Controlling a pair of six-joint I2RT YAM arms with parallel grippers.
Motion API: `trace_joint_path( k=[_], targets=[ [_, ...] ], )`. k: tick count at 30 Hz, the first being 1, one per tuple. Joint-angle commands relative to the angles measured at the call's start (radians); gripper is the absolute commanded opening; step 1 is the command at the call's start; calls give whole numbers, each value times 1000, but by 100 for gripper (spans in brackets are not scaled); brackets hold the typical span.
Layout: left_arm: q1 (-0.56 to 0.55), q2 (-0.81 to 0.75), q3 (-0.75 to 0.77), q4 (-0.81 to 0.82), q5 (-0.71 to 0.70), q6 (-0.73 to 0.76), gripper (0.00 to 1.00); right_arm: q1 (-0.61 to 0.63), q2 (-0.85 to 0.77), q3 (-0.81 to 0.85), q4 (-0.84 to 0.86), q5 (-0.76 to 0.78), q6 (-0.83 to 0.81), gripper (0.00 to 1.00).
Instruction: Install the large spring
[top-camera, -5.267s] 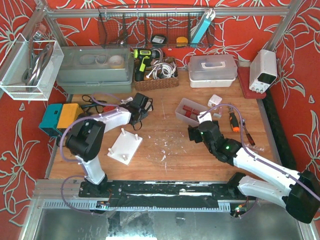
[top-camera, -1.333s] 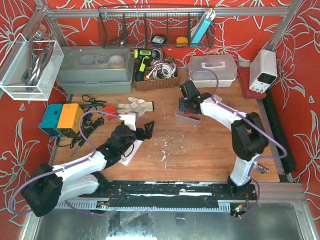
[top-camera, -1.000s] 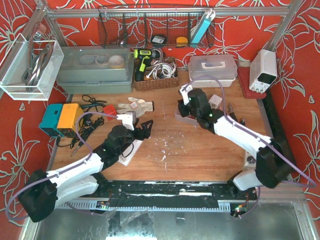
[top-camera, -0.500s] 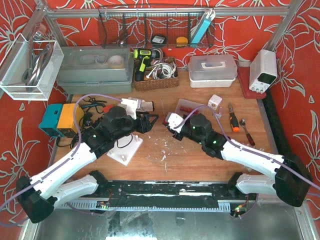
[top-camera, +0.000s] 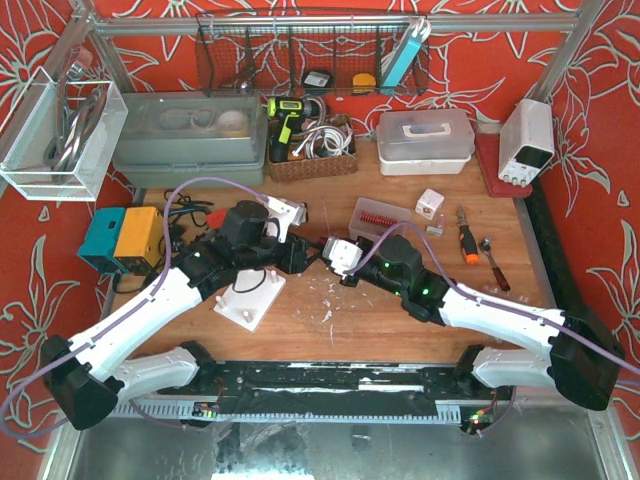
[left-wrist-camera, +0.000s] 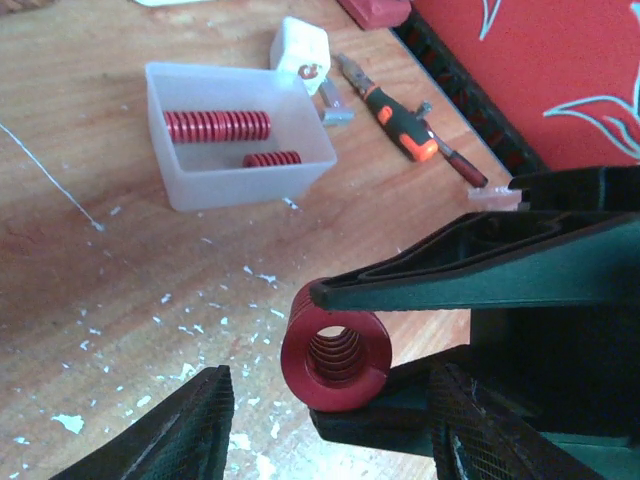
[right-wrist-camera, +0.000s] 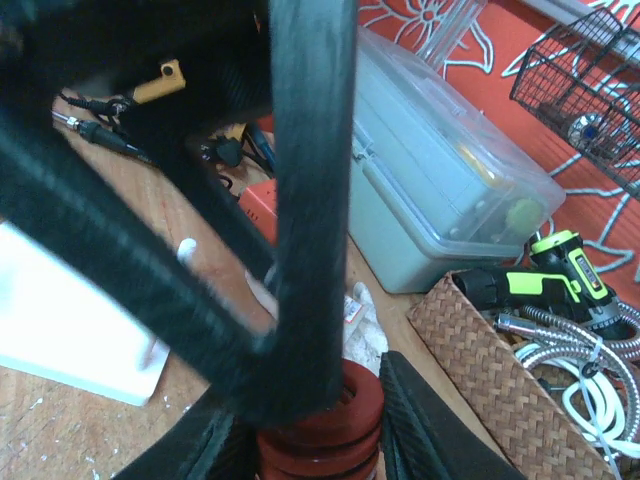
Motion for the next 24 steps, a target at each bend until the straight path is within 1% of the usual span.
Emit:
trace_joint_path(
  k=[1, 4, 8, 14, 17, 19, 24],
  targets=[
    [6, 26, 14, -32, 68, 29, 56, 15, 0, -10, 81, 5, -27, 0],
    [5, 54, 25, -37, 70, 30, 56, 21, 3, -12, 87, 10, -36, 0],
    [6, 66, 24, -11, 128, 18, 57, 31, 11, -7, 83, 25, -48, 0],
    [6, 86, 12, -7, 144, 15, 58, 46, 22, -2, 90, 50, -56, 0],
    [6, 100, 11, -9, 154, 11, 56, 55, 34, 1, 96, 70, -63, 0],
    [6, 107, 14, -13, 160, 6, 51, 60, 43, 5, 90, 86, -71, 0],
    [6, 115, 25, -39, 155, 6, 30, 65, 51, 17, 76, 134, -76, 0]
  ],
)
